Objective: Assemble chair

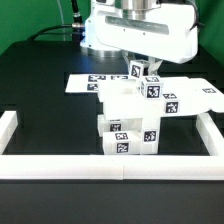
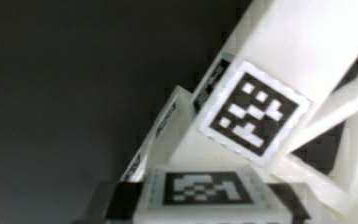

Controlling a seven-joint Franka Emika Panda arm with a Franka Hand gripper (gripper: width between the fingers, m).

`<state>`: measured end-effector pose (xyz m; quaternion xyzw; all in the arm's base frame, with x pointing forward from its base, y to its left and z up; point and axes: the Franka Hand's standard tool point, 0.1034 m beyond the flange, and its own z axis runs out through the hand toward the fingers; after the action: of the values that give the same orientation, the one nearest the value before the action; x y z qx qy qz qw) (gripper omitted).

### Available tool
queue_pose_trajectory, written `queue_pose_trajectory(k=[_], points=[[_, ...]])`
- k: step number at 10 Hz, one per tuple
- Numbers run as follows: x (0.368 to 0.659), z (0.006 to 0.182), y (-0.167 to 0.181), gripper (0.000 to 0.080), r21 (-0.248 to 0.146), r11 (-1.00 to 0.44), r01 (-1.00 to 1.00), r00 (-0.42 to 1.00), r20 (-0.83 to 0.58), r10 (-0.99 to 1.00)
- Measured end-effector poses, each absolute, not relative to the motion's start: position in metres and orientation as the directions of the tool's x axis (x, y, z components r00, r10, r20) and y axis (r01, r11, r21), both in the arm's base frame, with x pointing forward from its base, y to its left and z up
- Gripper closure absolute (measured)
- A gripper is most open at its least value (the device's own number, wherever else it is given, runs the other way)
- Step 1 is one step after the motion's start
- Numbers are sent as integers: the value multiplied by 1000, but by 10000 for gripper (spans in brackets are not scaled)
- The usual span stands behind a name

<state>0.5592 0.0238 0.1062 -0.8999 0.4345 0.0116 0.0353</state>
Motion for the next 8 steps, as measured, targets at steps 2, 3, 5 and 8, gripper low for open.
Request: queue_pose_trajectory(k=[2,3,5,8], points=[[559,106,24,336,-55,-653,-755,655,-49,-754],[559,106,24,215,-56,-667,-743,669,-48,-742],[560,107,25,165,-61,-759,-648,761,-33,-647],[560,107,30,152,-57,-905,-422,906,-6,-423]])
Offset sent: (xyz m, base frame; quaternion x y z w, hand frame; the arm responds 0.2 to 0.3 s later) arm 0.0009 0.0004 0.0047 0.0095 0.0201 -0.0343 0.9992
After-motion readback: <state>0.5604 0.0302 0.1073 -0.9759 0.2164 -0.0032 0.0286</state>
